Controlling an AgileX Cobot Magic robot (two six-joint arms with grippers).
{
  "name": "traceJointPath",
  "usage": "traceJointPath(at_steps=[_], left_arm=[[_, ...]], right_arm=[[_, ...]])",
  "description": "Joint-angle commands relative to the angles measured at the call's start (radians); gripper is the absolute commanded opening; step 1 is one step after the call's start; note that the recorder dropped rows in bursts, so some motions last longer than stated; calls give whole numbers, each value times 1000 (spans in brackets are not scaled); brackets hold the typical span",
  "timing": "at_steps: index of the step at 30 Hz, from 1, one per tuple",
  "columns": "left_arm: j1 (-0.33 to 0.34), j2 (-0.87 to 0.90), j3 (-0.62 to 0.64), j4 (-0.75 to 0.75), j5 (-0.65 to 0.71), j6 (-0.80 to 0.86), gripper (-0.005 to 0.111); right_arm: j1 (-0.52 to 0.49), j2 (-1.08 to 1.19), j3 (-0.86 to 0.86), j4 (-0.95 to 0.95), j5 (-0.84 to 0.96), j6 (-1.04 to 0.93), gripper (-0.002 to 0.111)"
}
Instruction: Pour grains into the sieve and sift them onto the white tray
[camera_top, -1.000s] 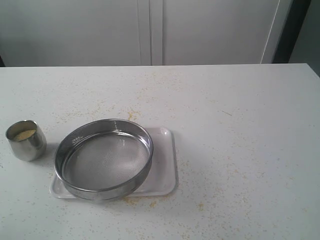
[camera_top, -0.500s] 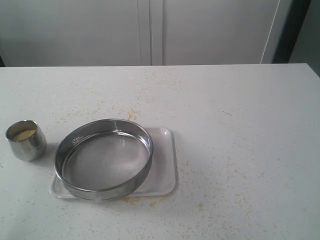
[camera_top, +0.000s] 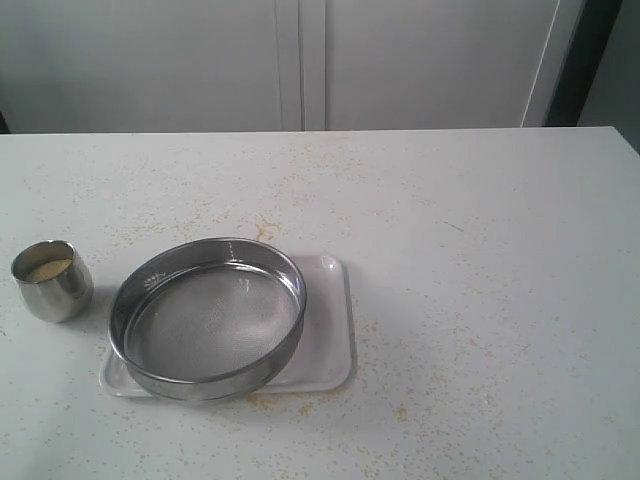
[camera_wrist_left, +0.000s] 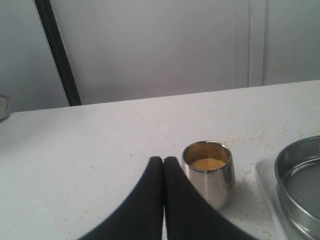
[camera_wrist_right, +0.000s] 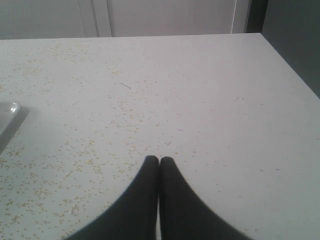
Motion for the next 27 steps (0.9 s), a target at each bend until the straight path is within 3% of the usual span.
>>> traceJointPath(at_steps=[1,9,16,22,27], left_arm=[[2,-4,4,-5,-86,-4,0],[2,-4,4,-5,-267,-8,0],[2,-4,4,-5,-307,-8,0],[2,-4,4,-5,-252,-8,0],[2,77,4,-14,-268,-11,0]], right_arm=[[-9,-5,5,-1,-16,3,0],[-9,-5,5,-1,-16,3,0],[-9,-5,5,-1,-16,3,0],[-9,-5,5,-1,-16,3,0],[-9,-5,5,-1,-16,3,0]])
